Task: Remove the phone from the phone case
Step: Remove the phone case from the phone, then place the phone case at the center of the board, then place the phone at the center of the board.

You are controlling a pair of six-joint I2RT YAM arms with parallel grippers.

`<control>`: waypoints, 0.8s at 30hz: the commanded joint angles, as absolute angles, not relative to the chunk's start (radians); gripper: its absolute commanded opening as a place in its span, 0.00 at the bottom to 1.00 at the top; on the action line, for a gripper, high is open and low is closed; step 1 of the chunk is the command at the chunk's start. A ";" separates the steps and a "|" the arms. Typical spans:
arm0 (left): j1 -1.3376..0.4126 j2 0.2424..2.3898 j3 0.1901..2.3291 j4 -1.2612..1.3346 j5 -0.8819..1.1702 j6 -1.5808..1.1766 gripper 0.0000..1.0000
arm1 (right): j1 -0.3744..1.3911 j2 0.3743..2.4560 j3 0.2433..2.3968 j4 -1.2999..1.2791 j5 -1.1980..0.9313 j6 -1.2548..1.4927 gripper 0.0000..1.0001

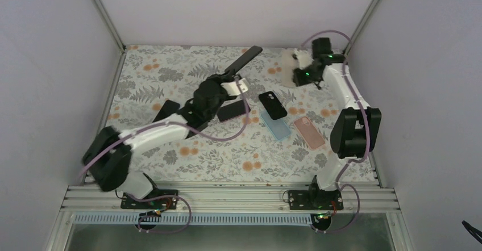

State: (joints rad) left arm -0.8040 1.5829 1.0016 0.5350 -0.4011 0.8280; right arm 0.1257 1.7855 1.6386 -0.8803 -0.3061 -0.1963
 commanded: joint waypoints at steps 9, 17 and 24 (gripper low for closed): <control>-0.856 1.168 0.688 -0.028 -0.358 0.977 0.02 | 0.267 1.694 1.358 -1.165 -0.236 -0.547 0.04; -0.898 1.117 0.550 -0.231 -0.263 0.918 0.02 | 0.431 1.780 1.307 -1.113 -0.274 -0.435 0.04; -0.989 1.186 0.475 -0.288 -0.211 0.836 0.02 | 0.430 1.807 1.258 -1.076 -0.211 -0.393 0.04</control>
